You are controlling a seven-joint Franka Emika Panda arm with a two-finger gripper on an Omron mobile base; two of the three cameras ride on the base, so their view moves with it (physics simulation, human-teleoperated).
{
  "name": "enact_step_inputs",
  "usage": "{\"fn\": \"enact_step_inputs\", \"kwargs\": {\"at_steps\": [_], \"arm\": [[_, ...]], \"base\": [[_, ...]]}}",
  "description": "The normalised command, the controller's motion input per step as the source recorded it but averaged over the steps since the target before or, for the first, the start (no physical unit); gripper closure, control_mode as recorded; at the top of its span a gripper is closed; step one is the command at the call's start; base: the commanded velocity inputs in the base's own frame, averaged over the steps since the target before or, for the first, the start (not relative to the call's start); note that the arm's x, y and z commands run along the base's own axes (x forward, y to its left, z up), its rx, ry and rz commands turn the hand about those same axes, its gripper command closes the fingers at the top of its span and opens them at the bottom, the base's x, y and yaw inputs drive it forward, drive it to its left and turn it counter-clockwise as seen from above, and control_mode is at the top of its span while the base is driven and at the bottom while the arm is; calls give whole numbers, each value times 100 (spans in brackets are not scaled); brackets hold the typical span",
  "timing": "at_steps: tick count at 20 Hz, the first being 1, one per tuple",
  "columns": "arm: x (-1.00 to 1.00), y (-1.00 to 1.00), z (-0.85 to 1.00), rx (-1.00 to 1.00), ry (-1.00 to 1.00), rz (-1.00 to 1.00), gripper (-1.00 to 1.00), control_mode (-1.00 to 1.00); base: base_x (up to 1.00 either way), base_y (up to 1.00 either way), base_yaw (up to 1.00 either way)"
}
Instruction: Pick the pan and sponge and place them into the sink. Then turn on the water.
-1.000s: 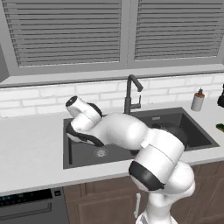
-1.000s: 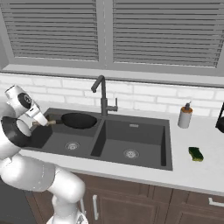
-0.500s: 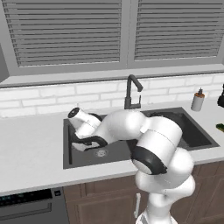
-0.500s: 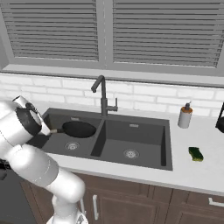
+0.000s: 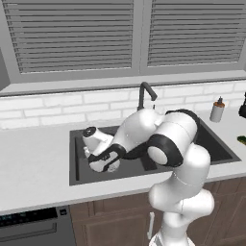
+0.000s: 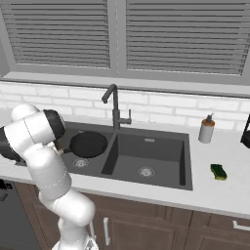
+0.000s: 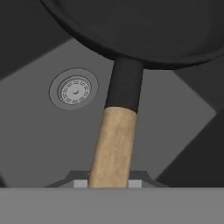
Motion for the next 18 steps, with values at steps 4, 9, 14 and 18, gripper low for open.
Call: {"fn": "enact_step_inputs", "kwargs": {"at_steps": [4,9,14,18], "arm": [[32,0,-20,16,-1,0,100,-100],[27,7,-34,8,-1,-1,100,-100],[2,32,-49,4,0,0,100,-100],[0,15,-49,1,-1,-2,100,-100]], "base": [[0,0,0],[0,0,0],[0,0,0],[0,0,0]]}}
